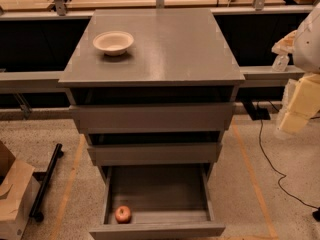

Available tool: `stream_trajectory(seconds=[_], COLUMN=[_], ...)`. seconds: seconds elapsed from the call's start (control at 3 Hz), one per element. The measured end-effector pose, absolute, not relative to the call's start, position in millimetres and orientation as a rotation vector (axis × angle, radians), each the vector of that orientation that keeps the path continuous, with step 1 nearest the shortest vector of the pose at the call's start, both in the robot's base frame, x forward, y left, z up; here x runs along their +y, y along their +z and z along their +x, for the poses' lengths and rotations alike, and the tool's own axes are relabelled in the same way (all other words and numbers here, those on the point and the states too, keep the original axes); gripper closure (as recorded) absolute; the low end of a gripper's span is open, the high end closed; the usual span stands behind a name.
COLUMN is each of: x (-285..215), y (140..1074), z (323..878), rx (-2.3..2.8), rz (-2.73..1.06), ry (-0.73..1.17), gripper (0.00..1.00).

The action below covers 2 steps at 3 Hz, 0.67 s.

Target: Pick apple from bottom drawer and place on counter

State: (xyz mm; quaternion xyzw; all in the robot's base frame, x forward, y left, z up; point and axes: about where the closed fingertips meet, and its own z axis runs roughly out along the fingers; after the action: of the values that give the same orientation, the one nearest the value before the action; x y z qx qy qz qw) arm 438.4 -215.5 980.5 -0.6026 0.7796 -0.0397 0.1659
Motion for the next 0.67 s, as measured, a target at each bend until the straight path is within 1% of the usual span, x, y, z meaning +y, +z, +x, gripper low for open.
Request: stream_trajectory(seconds=[0.33, 0.67], x=[-215.2, -215.7], y=[981.4, 939.8], z=[438.7, 442.6], rx=[2.212, 2.188], rz=[-1.703, -1.646], ry=[-0.118, -0.033], gripper=[0.0, 0.0])
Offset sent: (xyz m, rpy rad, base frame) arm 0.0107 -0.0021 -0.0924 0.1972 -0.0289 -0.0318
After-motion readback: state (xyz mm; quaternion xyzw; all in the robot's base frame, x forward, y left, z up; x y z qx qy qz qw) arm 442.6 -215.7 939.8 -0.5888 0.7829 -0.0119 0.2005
